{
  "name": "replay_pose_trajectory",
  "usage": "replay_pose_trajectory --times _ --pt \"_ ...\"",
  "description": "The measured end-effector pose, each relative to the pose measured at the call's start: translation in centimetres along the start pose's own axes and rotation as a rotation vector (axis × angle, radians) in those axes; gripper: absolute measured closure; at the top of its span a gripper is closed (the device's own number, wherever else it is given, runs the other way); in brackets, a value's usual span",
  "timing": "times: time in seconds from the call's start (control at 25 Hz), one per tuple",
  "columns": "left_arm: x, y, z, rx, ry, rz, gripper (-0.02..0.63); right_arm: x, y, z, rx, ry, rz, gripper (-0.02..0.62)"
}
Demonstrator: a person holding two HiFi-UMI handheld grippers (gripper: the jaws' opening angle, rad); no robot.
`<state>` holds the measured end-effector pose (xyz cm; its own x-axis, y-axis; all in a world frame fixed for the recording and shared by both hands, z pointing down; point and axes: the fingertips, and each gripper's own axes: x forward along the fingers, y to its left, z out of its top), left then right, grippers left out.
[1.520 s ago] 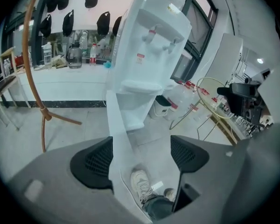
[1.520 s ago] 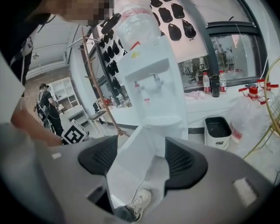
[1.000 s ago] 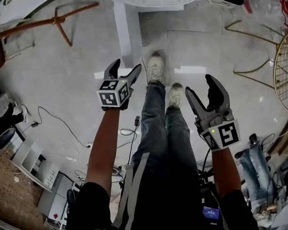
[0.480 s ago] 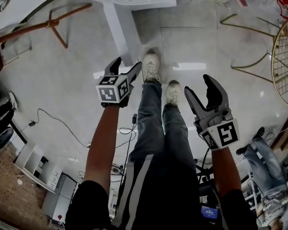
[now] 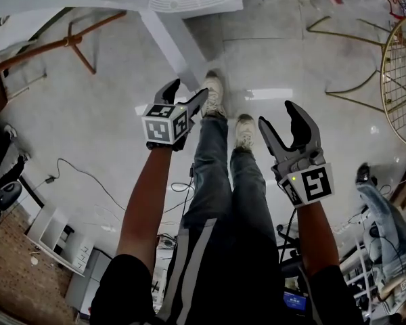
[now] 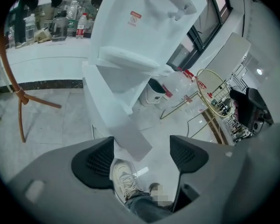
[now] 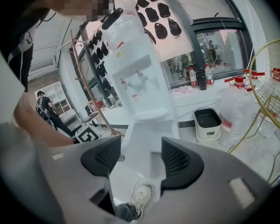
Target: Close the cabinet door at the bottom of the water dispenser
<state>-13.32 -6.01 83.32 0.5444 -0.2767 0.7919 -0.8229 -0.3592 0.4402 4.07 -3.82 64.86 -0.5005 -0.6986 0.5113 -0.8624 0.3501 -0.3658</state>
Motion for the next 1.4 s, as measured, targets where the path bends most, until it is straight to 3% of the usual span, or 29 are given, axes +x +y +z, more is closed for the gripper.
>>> replay_pose_trajectory --times 0.32,0.88,1.4 --pt "2.0 -1.7 1.6 0.05 0.025 -0.034 0.236 0.4 -2.2 -0.7 0.009 0.012 -0.04 0.328" --pt "5.2 -3.9 4.9 0.068 0.015 -0.1 0.296 -0.5 -4.4 -0.5 0.074 -0.006 -0.108 0.339" --pt "8.2 -5.5 6.5 0.116 0.017 -0.134 0.296 0.4 -6.0 -1.9 0.101 0.011 -0.121 0.347"
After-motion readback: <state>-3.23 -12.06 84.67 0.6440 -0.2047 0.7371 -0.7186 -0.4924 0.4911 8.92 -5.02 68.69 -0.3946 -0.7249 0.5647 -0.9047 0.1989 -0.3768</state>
